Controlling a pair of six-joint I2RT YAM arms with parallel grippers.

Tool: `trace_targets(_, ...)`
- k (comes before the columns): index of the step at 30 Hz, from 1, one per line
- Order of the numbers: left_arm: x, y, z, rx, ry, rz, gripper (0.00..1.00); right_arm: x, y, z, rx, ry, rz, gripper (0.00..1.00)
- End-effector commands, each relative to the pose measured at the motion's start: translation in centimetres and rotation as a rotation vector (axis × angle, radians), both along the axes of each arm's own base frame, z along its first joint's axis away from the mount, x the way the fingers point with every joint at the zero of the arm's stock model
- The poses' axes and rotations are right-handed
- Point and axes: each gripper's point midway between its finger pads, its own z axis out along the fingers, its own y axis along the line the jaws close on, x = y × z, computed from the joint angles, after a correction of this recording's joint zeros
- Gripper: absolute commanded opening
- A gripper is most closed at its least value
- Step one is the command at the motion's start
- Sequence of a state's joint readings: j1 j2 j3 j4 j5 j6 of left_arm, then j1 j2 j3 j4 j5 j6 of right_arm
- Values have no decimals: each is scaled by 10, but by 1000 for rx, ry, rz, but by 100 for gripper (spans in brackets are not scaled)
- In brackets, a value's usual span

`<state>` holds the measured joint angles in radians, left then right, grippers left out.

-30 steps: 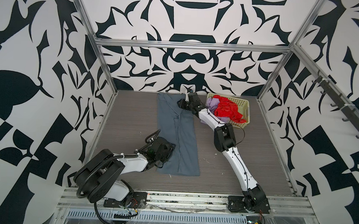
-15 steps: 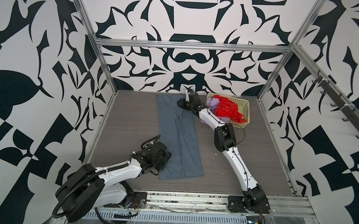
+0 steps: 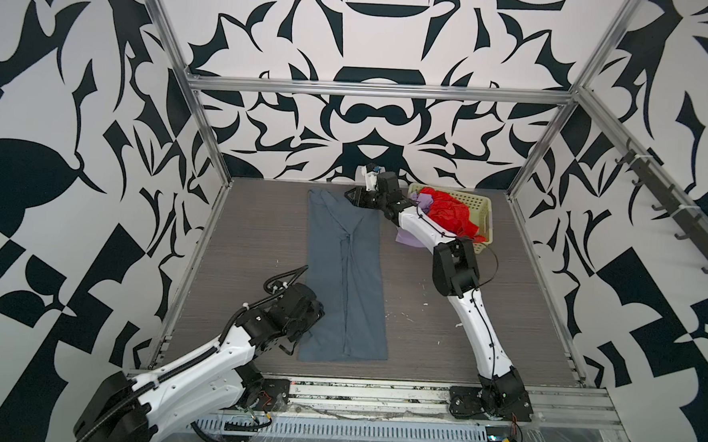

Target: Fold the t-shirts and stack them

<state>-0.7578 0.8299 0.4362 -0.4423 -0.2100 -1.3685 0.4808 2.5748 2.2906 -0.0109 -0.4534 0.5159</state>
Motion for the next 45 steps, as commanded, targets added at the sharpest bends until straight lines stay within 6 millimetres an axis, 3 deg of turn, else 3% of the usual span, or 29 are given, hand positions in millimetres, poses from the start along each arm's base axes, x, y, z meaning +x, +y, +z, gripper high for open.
trace_targets(1,-16,30,-2,132,35,-4,67,-27,3,102,61,-139,29,38)
trace_targets(4,-32,42,-12,158,111,3,67,-50,-9,85,9,-24,0,38)
trace_targets(7,-46,42,-24,154,181,-23,67,-82,-27,70,-25,65,-30,38)
trace_targets(10,-58,38,-34,141,238,-65,64,-130,-40,50,-70,150,-22,40)
trace_targets(15,-75,41,-44,153,307,-116,62,-227,-55,32,-154,215,20,47)
trace_targets(19,-88,39,-52,144,361,-160,59,-297,-80,7,-174,316,5,49)
trace_targets(25,-98,34,-60,112,389,-219,54,-379,-107,-28,-182,444,-16,52)
trace_targets(33,-107,33,-66,102,395,-267,54,-437,-142,-70,-198,614,-49,60)
trace_targets(37,-109,33,-67,86,391,-277,52,-449,-155,-89,-211,662,-81,59)
trace_targets(45,-109,30,-64,73,375,-300,42,-474,-153,-110,-191,741,-66,58)
